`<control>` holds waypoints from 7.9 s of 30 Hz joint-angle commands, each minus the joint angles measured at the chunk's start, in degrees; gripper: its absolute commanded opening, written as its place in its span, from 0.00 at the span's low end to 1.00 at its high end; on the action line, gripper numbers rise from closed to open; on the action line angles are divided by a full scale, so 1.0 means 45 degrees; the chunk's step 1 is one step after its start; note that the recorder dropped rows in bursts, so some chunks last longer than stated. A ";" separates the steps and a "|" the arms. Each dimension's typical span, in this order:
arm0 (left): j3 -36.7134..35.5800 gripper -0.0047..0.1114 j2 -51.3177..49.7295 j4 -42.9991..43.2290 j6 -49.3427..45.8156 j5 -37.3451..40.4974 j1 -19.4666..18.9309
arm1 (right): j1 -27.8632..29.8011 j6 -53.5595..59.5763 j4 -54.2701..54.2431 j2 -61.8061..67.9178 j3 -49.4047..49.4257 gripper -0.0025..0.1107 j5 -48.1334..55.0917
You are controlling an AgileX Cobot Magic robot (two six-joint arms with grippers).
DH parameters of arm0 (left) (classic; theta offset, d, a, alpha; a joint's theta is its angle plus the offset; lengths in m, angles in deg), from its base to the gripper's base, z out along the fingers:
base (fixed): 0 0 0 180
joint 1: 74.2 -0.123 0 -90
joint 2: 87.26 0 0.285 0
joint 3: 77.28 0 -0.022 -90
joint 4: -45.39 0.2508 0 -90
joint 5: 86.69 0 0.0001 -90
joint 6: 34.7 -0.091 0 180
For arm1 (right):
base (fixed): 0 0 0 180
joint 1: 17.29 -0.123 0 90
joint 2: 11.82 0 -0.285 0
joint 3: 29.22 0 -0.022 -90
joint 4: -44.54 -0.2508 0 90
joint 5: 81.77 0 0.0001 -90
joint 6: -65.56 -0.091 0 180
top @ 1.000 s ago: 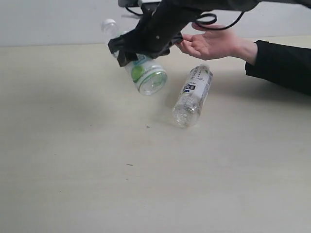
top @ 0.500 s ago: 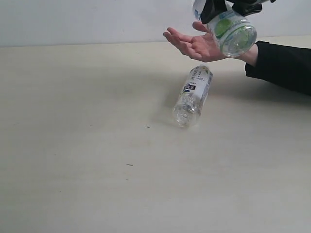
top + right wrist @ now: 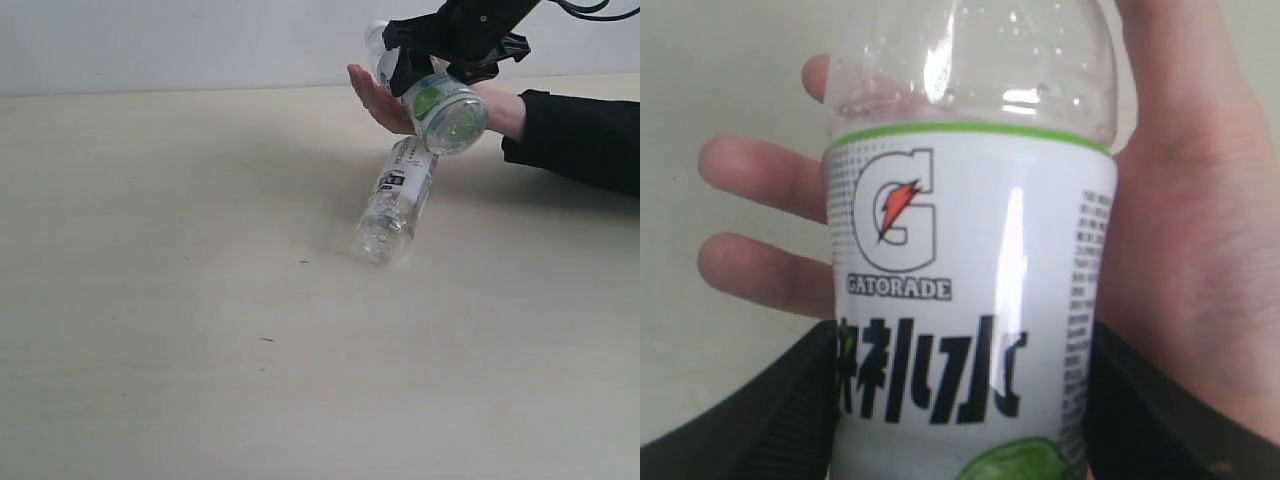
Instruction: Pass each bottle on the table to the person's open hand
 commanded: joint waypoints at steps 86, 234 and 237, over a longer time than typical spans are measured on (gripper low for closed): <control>-0.0041 0.06 0.0061 0.0041 0.0035 -0.0093 0.0014 | 0.0181 0.1502 -0.4846 -2.4214 1.8587 0.02 -0.3941; -0.0041 0.06 0.0061 0.0041 0.0035 -0.0093 0.0014 | 0.0181 0.3540 -0.5647 -2.6167 1.9902 0.02 -0.7660; -0.0041 0.06 0.0061 0.0041 0.0035 -0.0093 0.0014 | 0.0181 0.3481 -0.5792 -2.5248 1.9902 0.02 -0.7715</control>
